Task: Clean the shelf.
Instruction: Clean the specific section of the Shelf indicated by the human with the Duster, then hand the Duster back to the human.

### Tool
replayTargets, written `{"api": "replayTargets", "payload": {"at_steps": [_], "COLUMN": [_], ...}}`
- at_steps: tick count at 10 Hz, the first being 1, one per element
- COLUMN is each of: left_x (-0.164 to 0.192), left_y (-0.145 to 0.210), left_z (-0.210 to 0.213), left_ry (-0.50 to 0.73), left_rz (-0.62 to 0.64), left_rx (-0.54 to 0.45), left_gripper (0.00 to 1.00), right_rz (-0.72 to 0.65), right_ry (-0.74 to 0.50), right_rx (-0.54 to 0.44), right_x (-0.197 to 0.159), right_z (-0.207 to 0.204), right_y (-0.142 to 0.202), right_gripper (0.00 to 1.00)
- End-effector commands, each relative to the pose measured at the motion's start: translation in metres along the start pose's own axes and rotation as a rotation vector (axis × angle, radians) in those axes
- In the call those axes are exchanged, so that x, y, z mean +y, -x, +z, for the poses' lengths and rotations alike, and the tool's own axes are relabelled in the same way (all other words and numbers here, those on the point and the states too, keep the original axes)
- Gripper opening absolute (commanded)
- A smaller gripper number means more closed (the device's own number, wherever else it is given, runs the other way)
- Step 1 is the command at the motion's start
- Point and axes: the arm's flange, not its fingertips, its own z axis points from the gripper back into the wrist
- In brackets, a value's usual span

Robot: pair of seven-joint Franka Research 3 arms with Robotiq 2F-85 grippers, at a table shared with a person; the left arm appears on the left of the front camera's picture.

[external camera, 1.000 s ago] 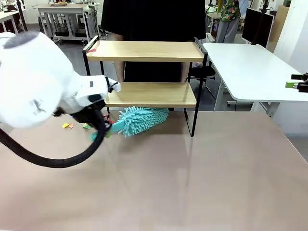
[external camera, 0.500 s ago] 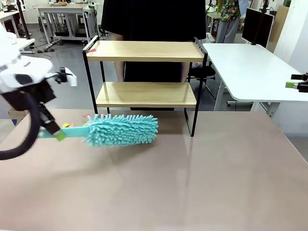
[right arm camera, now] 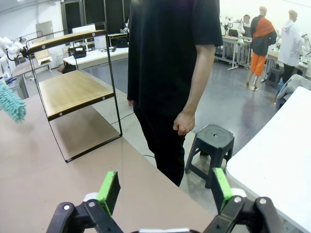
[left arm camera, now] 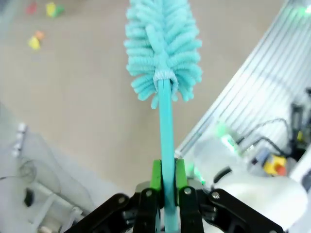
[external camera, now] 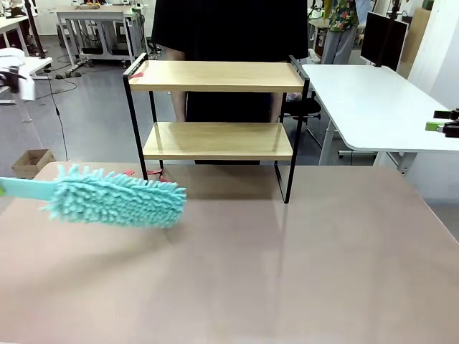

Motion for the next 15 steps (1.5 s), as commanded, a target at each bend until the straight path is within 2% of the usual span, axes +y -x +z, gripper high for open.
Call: {"api": "replayTargets", "payload": {"at_steps": [1,2,3,4,15], "left_x": [-0.0151,-0.0227,-0.0236,-0.0161,-0.0161], "left_y": [0.0188,0.0261,0.0282,0.0210,0.0210], "left_z": [0.0182,0.0255,0.0241,0.0213,0.0213], "left_ry": [-0.064,-0.096,-0.117,-0.055,-0.055], "left_rz": [-0.138,-0.142,-0.139,-0.085,-0.085], "left_rx": [0.037,0.048,-0.022,0.044,0.044], "left_gripper": [0.13,0.13,0.13,0.13,0.13], "right_rz": [0.005,0.005,0.005,0.005,0.005], "right_ry": [-0.004,-0.004,-0.004,-0.004,-0.004], "right_rx": [0.002,0.002,0.002,0.002,0.002], "right_x": [0.0010,0.0010,0.0010,0.0010,0.0010], "right_z": [-0.0010,-0.0010,-0.0010,-0.0010,-0.0010], "right_y": [-0.0027,-0.0027,-0.0027,-0.0027,-0.0027], "right_gripper": [1.00,1.00,1.00,1.00,1.00]}}
